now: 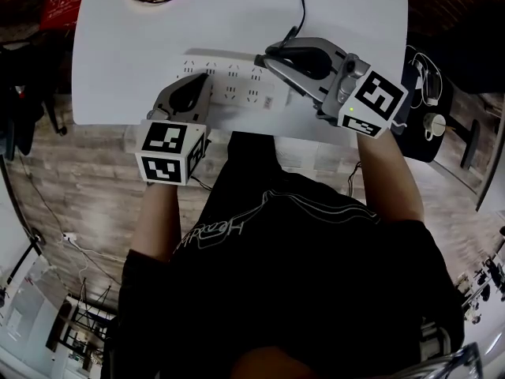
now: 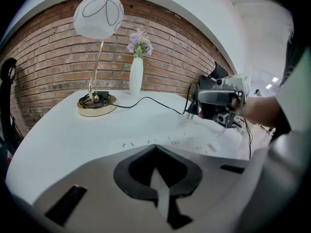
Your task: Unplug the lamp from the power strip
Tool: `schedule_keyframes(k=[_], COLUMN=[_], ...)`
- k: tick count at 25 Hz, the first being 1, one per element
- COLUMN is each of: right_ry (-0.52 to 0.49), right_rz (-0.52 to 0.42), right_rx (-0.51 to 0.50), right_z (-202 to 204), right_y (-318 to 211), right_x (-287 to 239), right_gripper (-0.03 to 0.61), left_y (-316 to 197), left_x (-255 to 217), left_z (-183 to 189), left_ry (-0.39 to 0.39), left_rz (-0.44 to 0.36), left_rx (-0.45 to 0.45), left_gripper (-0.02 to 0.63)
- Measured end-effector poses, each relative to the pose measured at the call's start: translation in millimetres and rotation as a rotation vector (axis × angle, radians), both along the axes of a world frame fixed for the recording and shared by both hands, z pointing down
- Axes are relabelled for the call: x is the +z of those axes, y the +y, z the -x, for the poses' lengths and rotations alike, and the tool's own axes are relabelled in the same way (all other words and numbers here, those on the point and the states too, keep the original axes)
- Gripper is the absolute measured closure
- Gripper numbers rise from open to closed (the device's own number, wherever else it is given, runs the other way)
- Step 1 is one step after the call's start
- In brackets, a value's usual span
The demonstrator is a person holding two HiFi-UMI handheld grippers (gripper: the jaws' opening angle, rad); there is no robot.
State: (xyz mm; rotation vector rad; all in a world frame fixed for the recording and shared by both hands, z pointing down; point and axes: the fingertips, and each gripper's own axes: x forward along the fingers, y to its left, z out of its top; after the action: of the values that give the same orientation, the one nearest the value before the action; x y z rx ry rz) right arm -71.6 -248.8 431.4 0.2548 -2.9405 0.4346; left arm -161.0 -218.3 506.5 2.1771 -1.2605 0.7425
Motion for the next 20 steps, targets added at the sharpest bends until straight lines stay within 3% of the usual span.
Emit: schedule_keyframes(k=[5,11,17,20], right_ry=[-0.047,-0.072,-0.106,-0.127], right_rz=[0.093,0.103,0.120,0.141], right_rx=[0.121,0.146,0.237,0.229], right_z=[-12.0,-26.1,-50.5,-57.8], right_y=[-8.5,14.1,36.9,60.4], right_x=[-14.6,-52.7,-82.3,-97.3], right_gripper=[0.561,0.561,0.561,0.561], left_y=[1.0,12.7,41.1,65.3], left_x=[-7.6,-70.4,-132.3,-159.8], left_z=[-2.1,-23.3,-47.0,-60.5], left_ry=[0.009,0.170,0.255,0.357], left_rz=[0.020,-0.072,-0.175,-0.182], left_rx=[0.003,-0.011,0.004,0.005], left_gripper=[0.612,0.612,0.612,0.612])
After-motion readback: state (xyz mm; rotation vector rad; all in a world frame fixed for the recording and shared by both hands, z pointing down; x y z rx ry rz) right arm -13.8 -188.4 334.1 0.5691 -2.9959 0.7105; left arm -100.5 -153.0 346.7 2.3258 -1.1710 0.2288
